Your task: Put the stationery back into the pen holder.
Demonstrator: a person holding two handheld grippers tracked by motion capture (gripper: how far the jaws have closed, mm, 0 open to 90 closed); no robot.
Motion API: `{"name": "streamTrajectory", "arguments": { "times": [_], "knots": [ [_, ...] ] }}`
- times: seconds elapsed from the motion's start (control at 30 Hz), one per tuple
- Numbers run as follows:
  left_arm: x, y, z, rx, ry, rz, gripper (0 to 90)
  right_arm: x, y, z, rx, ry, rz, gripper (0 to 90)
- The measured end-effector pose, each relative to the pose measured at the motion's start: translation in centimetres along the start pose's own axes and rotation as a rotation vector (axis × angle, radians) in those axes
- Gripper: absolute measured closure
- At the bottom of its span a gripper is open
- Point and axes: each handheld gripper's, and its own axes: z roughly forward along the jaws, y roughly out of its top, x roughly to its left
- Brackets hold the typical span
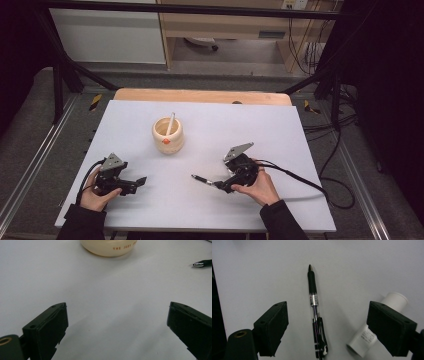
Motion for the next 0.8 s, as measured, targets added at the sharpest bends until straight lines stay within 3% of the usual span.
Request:
{"name": "streamTrajectory", "arguments": {
  "times": [0.37, 0.57, 0.8],
  "knots": [
    [0.0, -0.1, 0.1, 0.006, -0.001, 0.002, 3.6, 0.4, 1.3, 2.2, 0.028, 0.051, -0.029, 37.3],
    [0.0, -0.1, 0.2, 0.013, 0.001, 0.003, 3.6, 0.4, 1.6, 3.1, 0.055, 0.052, -0.064, 49.6],
    [0.0, -0.1, 0.3, 0.015, 0.001, 0.001, 3.7, 0.3, 1.5, 4.0, 0.079, 0.069, -0.063, 60.2]
  ]
}}
